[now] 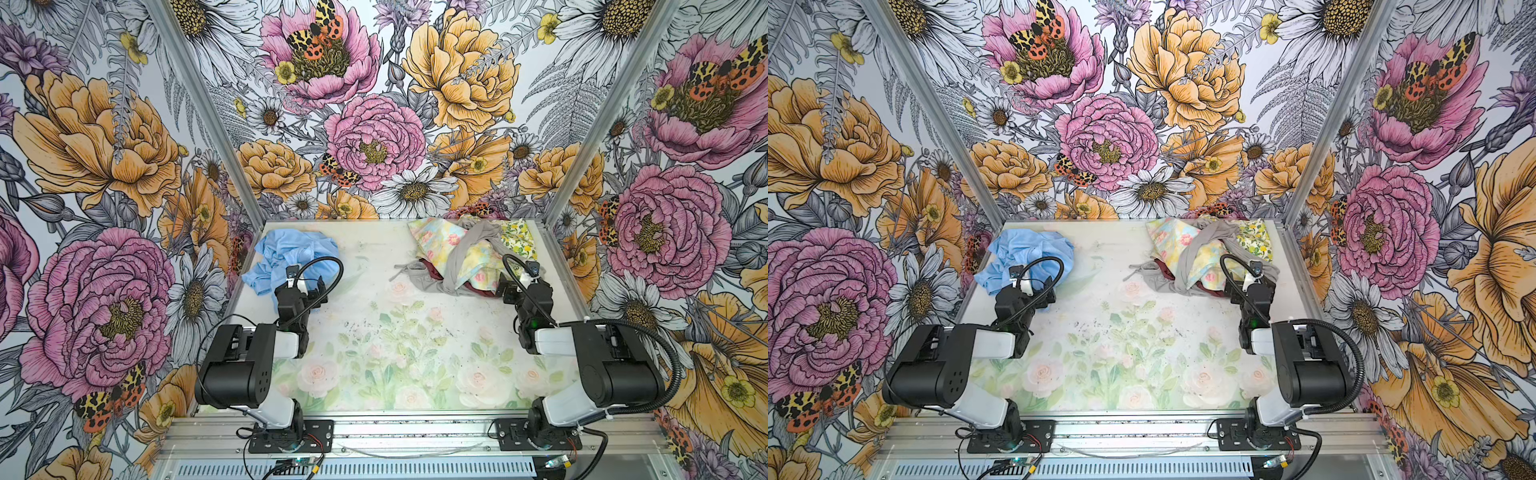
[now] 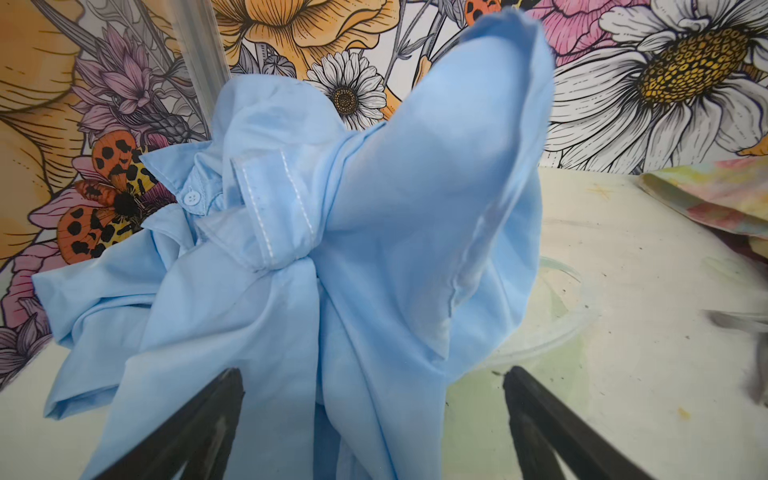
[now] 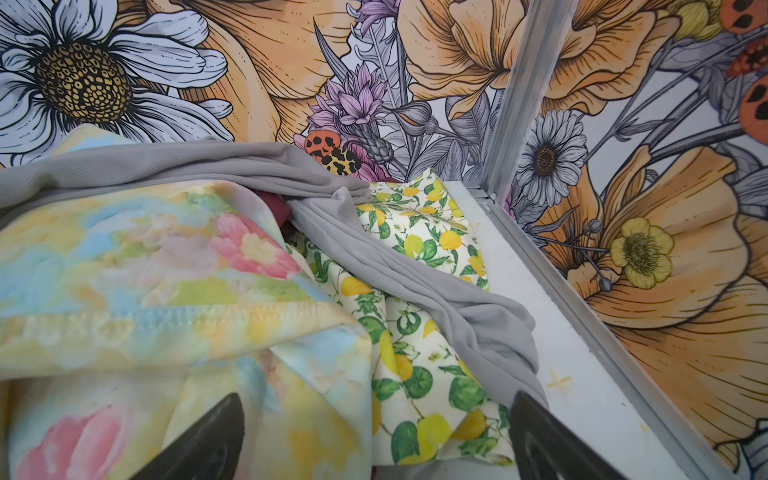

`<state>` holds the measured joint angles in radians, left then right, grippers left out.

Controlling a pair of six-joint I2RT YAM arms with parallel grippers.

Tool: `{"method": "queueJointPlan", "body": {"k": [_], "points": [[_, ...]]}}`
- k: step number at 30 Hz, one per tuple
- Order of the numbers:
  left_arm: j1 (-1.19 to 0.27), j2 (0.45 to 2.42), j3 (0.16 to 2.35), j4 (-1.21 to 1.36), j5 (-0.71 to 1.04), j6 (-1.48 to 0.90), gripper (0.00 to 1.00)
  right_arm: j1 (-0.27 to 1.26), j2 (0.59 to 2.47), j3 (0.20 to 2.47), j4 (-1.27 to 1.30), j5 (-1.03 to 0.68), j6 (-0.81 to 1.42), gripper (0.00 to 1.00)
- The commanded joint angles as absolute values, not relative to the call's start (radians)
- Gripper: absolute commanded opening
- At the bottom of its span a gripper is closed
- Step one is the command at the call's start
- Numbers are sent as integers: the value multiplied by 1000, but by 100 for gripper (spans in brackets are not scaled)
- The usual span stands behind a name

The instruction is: Pick out a specific cloth from the pile

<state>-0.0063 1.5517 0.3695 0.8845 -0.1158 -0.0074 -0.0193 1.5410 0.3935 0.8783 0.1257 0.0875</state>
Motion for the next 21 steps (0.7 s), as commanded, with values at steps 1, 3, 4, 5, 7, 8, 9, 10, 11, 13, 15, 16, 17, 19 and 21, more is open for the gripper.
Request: {"method": "queueJointPlan", "body": {"k": [1, 3, 4, 5, 7, 8, 9, 10, 11, 13, 15, 16, 17, 19, 21], "points": [[-5, 1548, 379, 932, -142, 8, 99, -24, 1537, 387, 883, 105, 91, 99], [-5, 1549, 379, 935, -143, 7, 99, -24, 1537, 387, 882, 106, 91, 100], [-5, 1549, 379, 932, -143, 7, 99, -25, 1536, 387, 882, 105, 91, 99], [-5, 1549, 379, 936, -142, 7, 99, -25, 1537, 387, 881, 104, 91, 99], [-4, 1549, 379, 935, -143, 7, 99, -25, 1538, 388, 879, 106, 91, 99], [-5, 1549, 379, 934, -143, 8, 99, -25, 1537, 388, 880, 106, 92, 99], [-6, 1549, 379, 933, -142, 8, 99, -25, 1537, 389, 878, 106, 92, 100], [-5, 1549, 379, 933, -143, 7, 99, -25, 1537, 387, 880, 106, 92, 99], [-6, 1549, 380, 934, -143, 8, 99, -24, 1537, 387, 879, 106, 91, 100], [-5, 1549, 379, 933, -143, 7, 99, -25, 1537, 387, 880, 104, 91, 100], [-5, 1549, 379, 934, -142, 8, 99, -25, 1537, 387, 881, 105, 91, 100], [-5, 1549, 379, 934, -143, 7, 99, -25, 1542, 399, 862, 92, 85, 100], [-5, 1549, 379, 934, -142, 7, 99, -25, 1545, 411, 843, 83, 86, 100], [-5, 1549, 380, 934, -142, 8, 99, -28, 1544, 410, 845, 78, 87, 99], [-6, 1549, 379, 933, -142, 7, 99, -28, 1543, 406, 851, 76, 87, 99]]}}
